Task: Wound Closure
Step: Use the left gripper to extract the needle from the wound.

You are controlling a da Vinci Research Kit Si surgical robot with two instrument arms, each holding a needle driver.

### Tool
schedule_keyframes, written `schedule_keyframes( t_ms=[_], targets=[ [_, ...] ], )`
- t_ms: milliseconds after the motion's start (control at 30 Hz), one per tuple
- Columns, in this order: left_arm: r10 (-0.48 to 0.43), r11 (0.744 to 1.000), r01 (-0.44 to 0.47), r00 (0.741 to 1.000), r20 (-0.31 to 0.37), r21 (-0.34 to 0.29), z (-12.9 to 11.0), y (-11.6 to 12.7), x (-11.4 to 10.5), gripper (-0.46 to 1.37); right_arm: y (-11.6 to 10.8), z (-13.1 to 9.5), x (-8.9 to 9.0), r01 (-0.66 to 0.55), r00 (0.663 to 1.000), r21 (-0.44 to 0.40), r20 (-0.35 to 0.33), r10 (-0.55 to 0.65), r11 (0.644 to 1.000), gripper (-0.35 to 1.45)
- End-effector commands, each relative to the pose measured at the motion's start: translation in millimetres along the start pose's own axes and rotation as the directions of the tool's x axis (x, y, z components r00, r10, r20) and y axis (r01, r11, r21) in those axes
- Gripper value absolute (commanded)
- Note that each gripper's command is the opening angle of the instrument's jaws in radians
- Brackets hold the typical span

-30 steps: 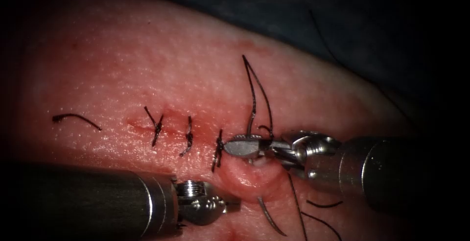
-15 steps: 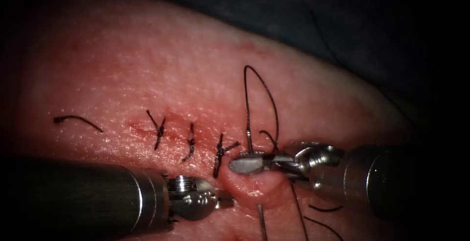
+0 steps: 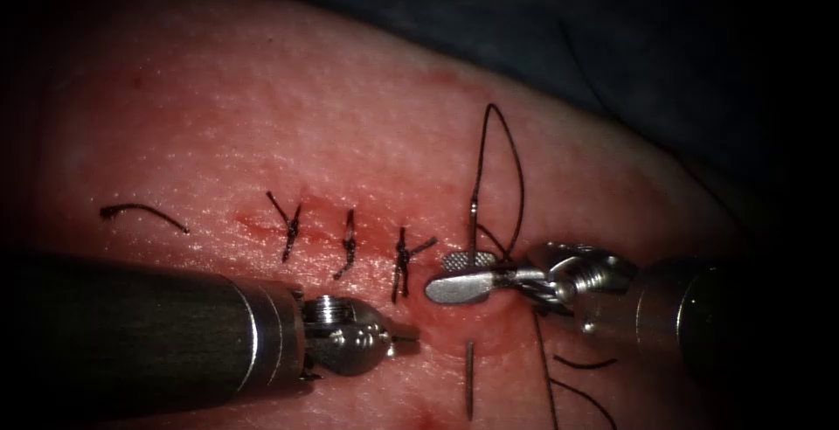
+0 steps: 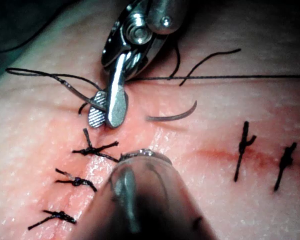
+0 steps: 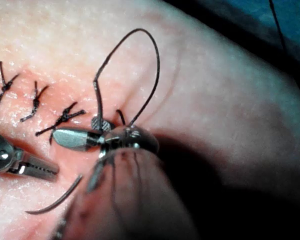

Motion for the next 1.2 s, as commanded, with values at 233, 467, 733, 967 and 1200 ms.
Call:
schedule_keyframes(
  t_ms=[233,467,733,967,1200],
  targets=[
    [0.06,0.998,-0.06,0.998,-0.01,-0.003,0.1,0.0,0.1,0.01,1.3,-1.0,0.2,0.033,0.991,-0.09,-0.128,-0.044,0.995,1.24],
    [0.091,0.994,-0.099,0.987,-0.136,-0.049,0.3,-0.3,0.5,0.14,2.5,-3.0,1.2,0.16,0.965,-0.174,-0.179,-0.191,0.972,1.24],
    [0.101,0.991,-0.12,0.956,-0.277,-0.053,1.2,-0.2,1.6,0.18,4.1,-5.5,2.9,0.27,0.926,-0.266,-0.193,-0.325,0.926,1.34],
    [0.111,0.989,-0.137,0.938,-0.329,-0.058,1.6,-0.3,2.1,0.46,4.4,-6.7,3.3,0.244,0.927,-0.288,-0.21,-0.31,0.926,1.41],
    [0.141,0.986,-0.163,0.907,-0.397,-0.02,2.3,-0.6,3.0,0.55,4.1,-7.4,2.9,0.263,0.927,-0.274,-0.196,-0.321,0.925,1.36]
  ],
)
